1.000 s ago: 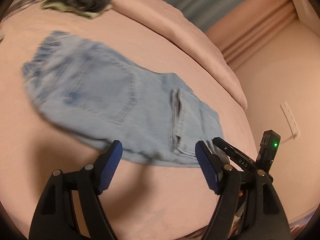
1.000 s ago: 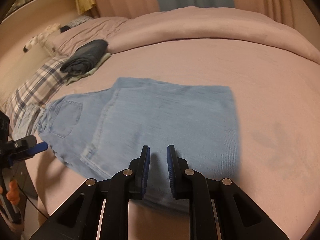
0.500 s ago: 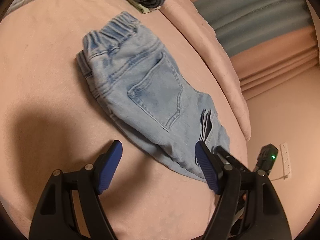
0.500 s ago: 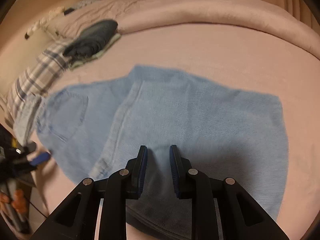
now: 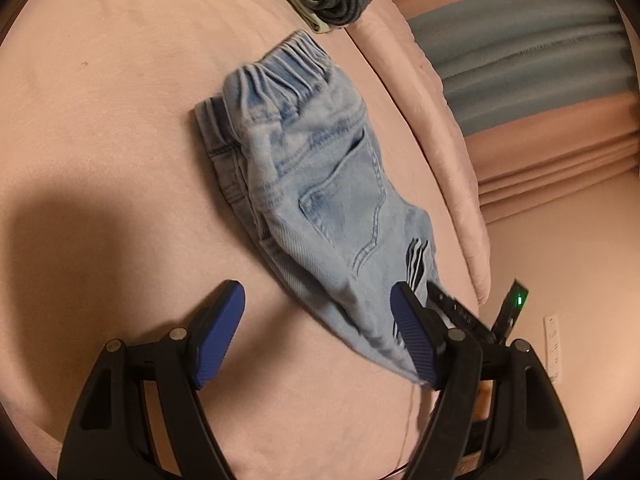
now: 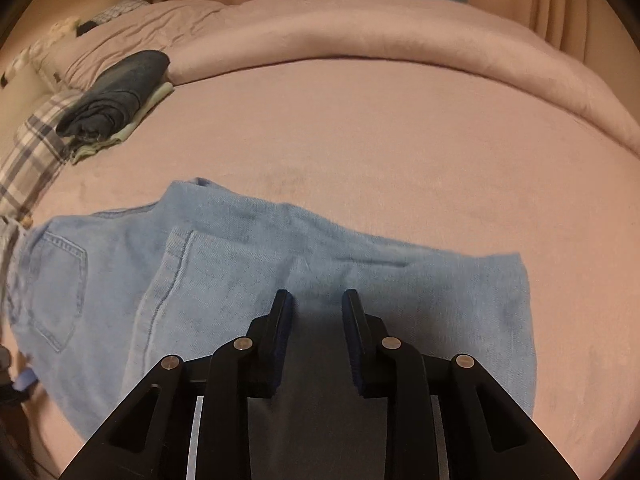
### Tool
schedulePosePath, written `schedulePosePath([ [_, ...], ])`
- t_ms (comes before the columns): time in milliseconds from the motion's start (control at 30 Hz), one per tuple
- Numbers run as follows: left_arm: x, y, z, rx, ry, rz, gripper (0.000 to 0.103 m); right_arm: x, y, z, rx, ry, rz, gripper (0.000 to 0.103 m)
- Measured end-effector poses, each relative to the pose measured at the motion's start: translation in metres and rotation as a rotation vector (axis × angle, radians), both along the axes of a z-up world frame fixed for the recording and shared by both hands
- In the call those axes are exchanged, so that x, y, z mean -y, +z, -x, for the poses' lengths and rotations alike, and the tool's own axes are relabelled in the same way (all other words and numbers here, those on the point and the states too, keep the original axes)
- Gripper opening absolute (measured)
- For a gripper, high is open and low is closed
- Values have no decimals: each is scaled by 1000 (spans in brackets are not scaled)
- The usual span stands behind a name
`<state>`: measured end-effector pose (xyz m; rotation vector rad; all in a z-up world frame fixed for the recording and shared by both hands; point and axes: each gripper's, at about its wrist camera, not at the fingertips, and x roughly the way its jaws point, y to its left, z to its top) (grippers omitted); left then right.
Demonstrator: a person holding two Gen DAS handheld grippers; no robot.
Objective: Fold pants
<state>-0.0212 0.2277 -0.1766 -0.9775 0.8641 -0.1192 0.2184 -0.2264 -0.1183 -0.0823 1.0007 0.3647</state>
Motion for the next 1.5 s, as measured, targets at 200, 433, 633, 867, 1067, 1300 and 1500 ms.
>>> schedulePosePath([
  [200,-13,-6,-19,-9,41,67,75,9,10,29,-20,23,-134,35],
  [433,-16,-7,-41,-6,71,93,75,-9,14,56,0,133,-147,35],
  [633,-10,-3,-51,-1,84,68,73,-35,14,65,-18,211,-157,35],
  [867,-11,-4,-37,-28,125,5,35,-80,10,51,-43,261,-156,34],
  [1067,7,24,-37,22,75,-182,24,-100,-2,14,-120,169,-216,28],
  [1300,40,61,-36,135,9,-386,23,-126,-16,13,-99,205,-56,28],
  [1500,47,74,-32,180,-23,-419,22,-96,-3,27,-184,203,-139,28],
])
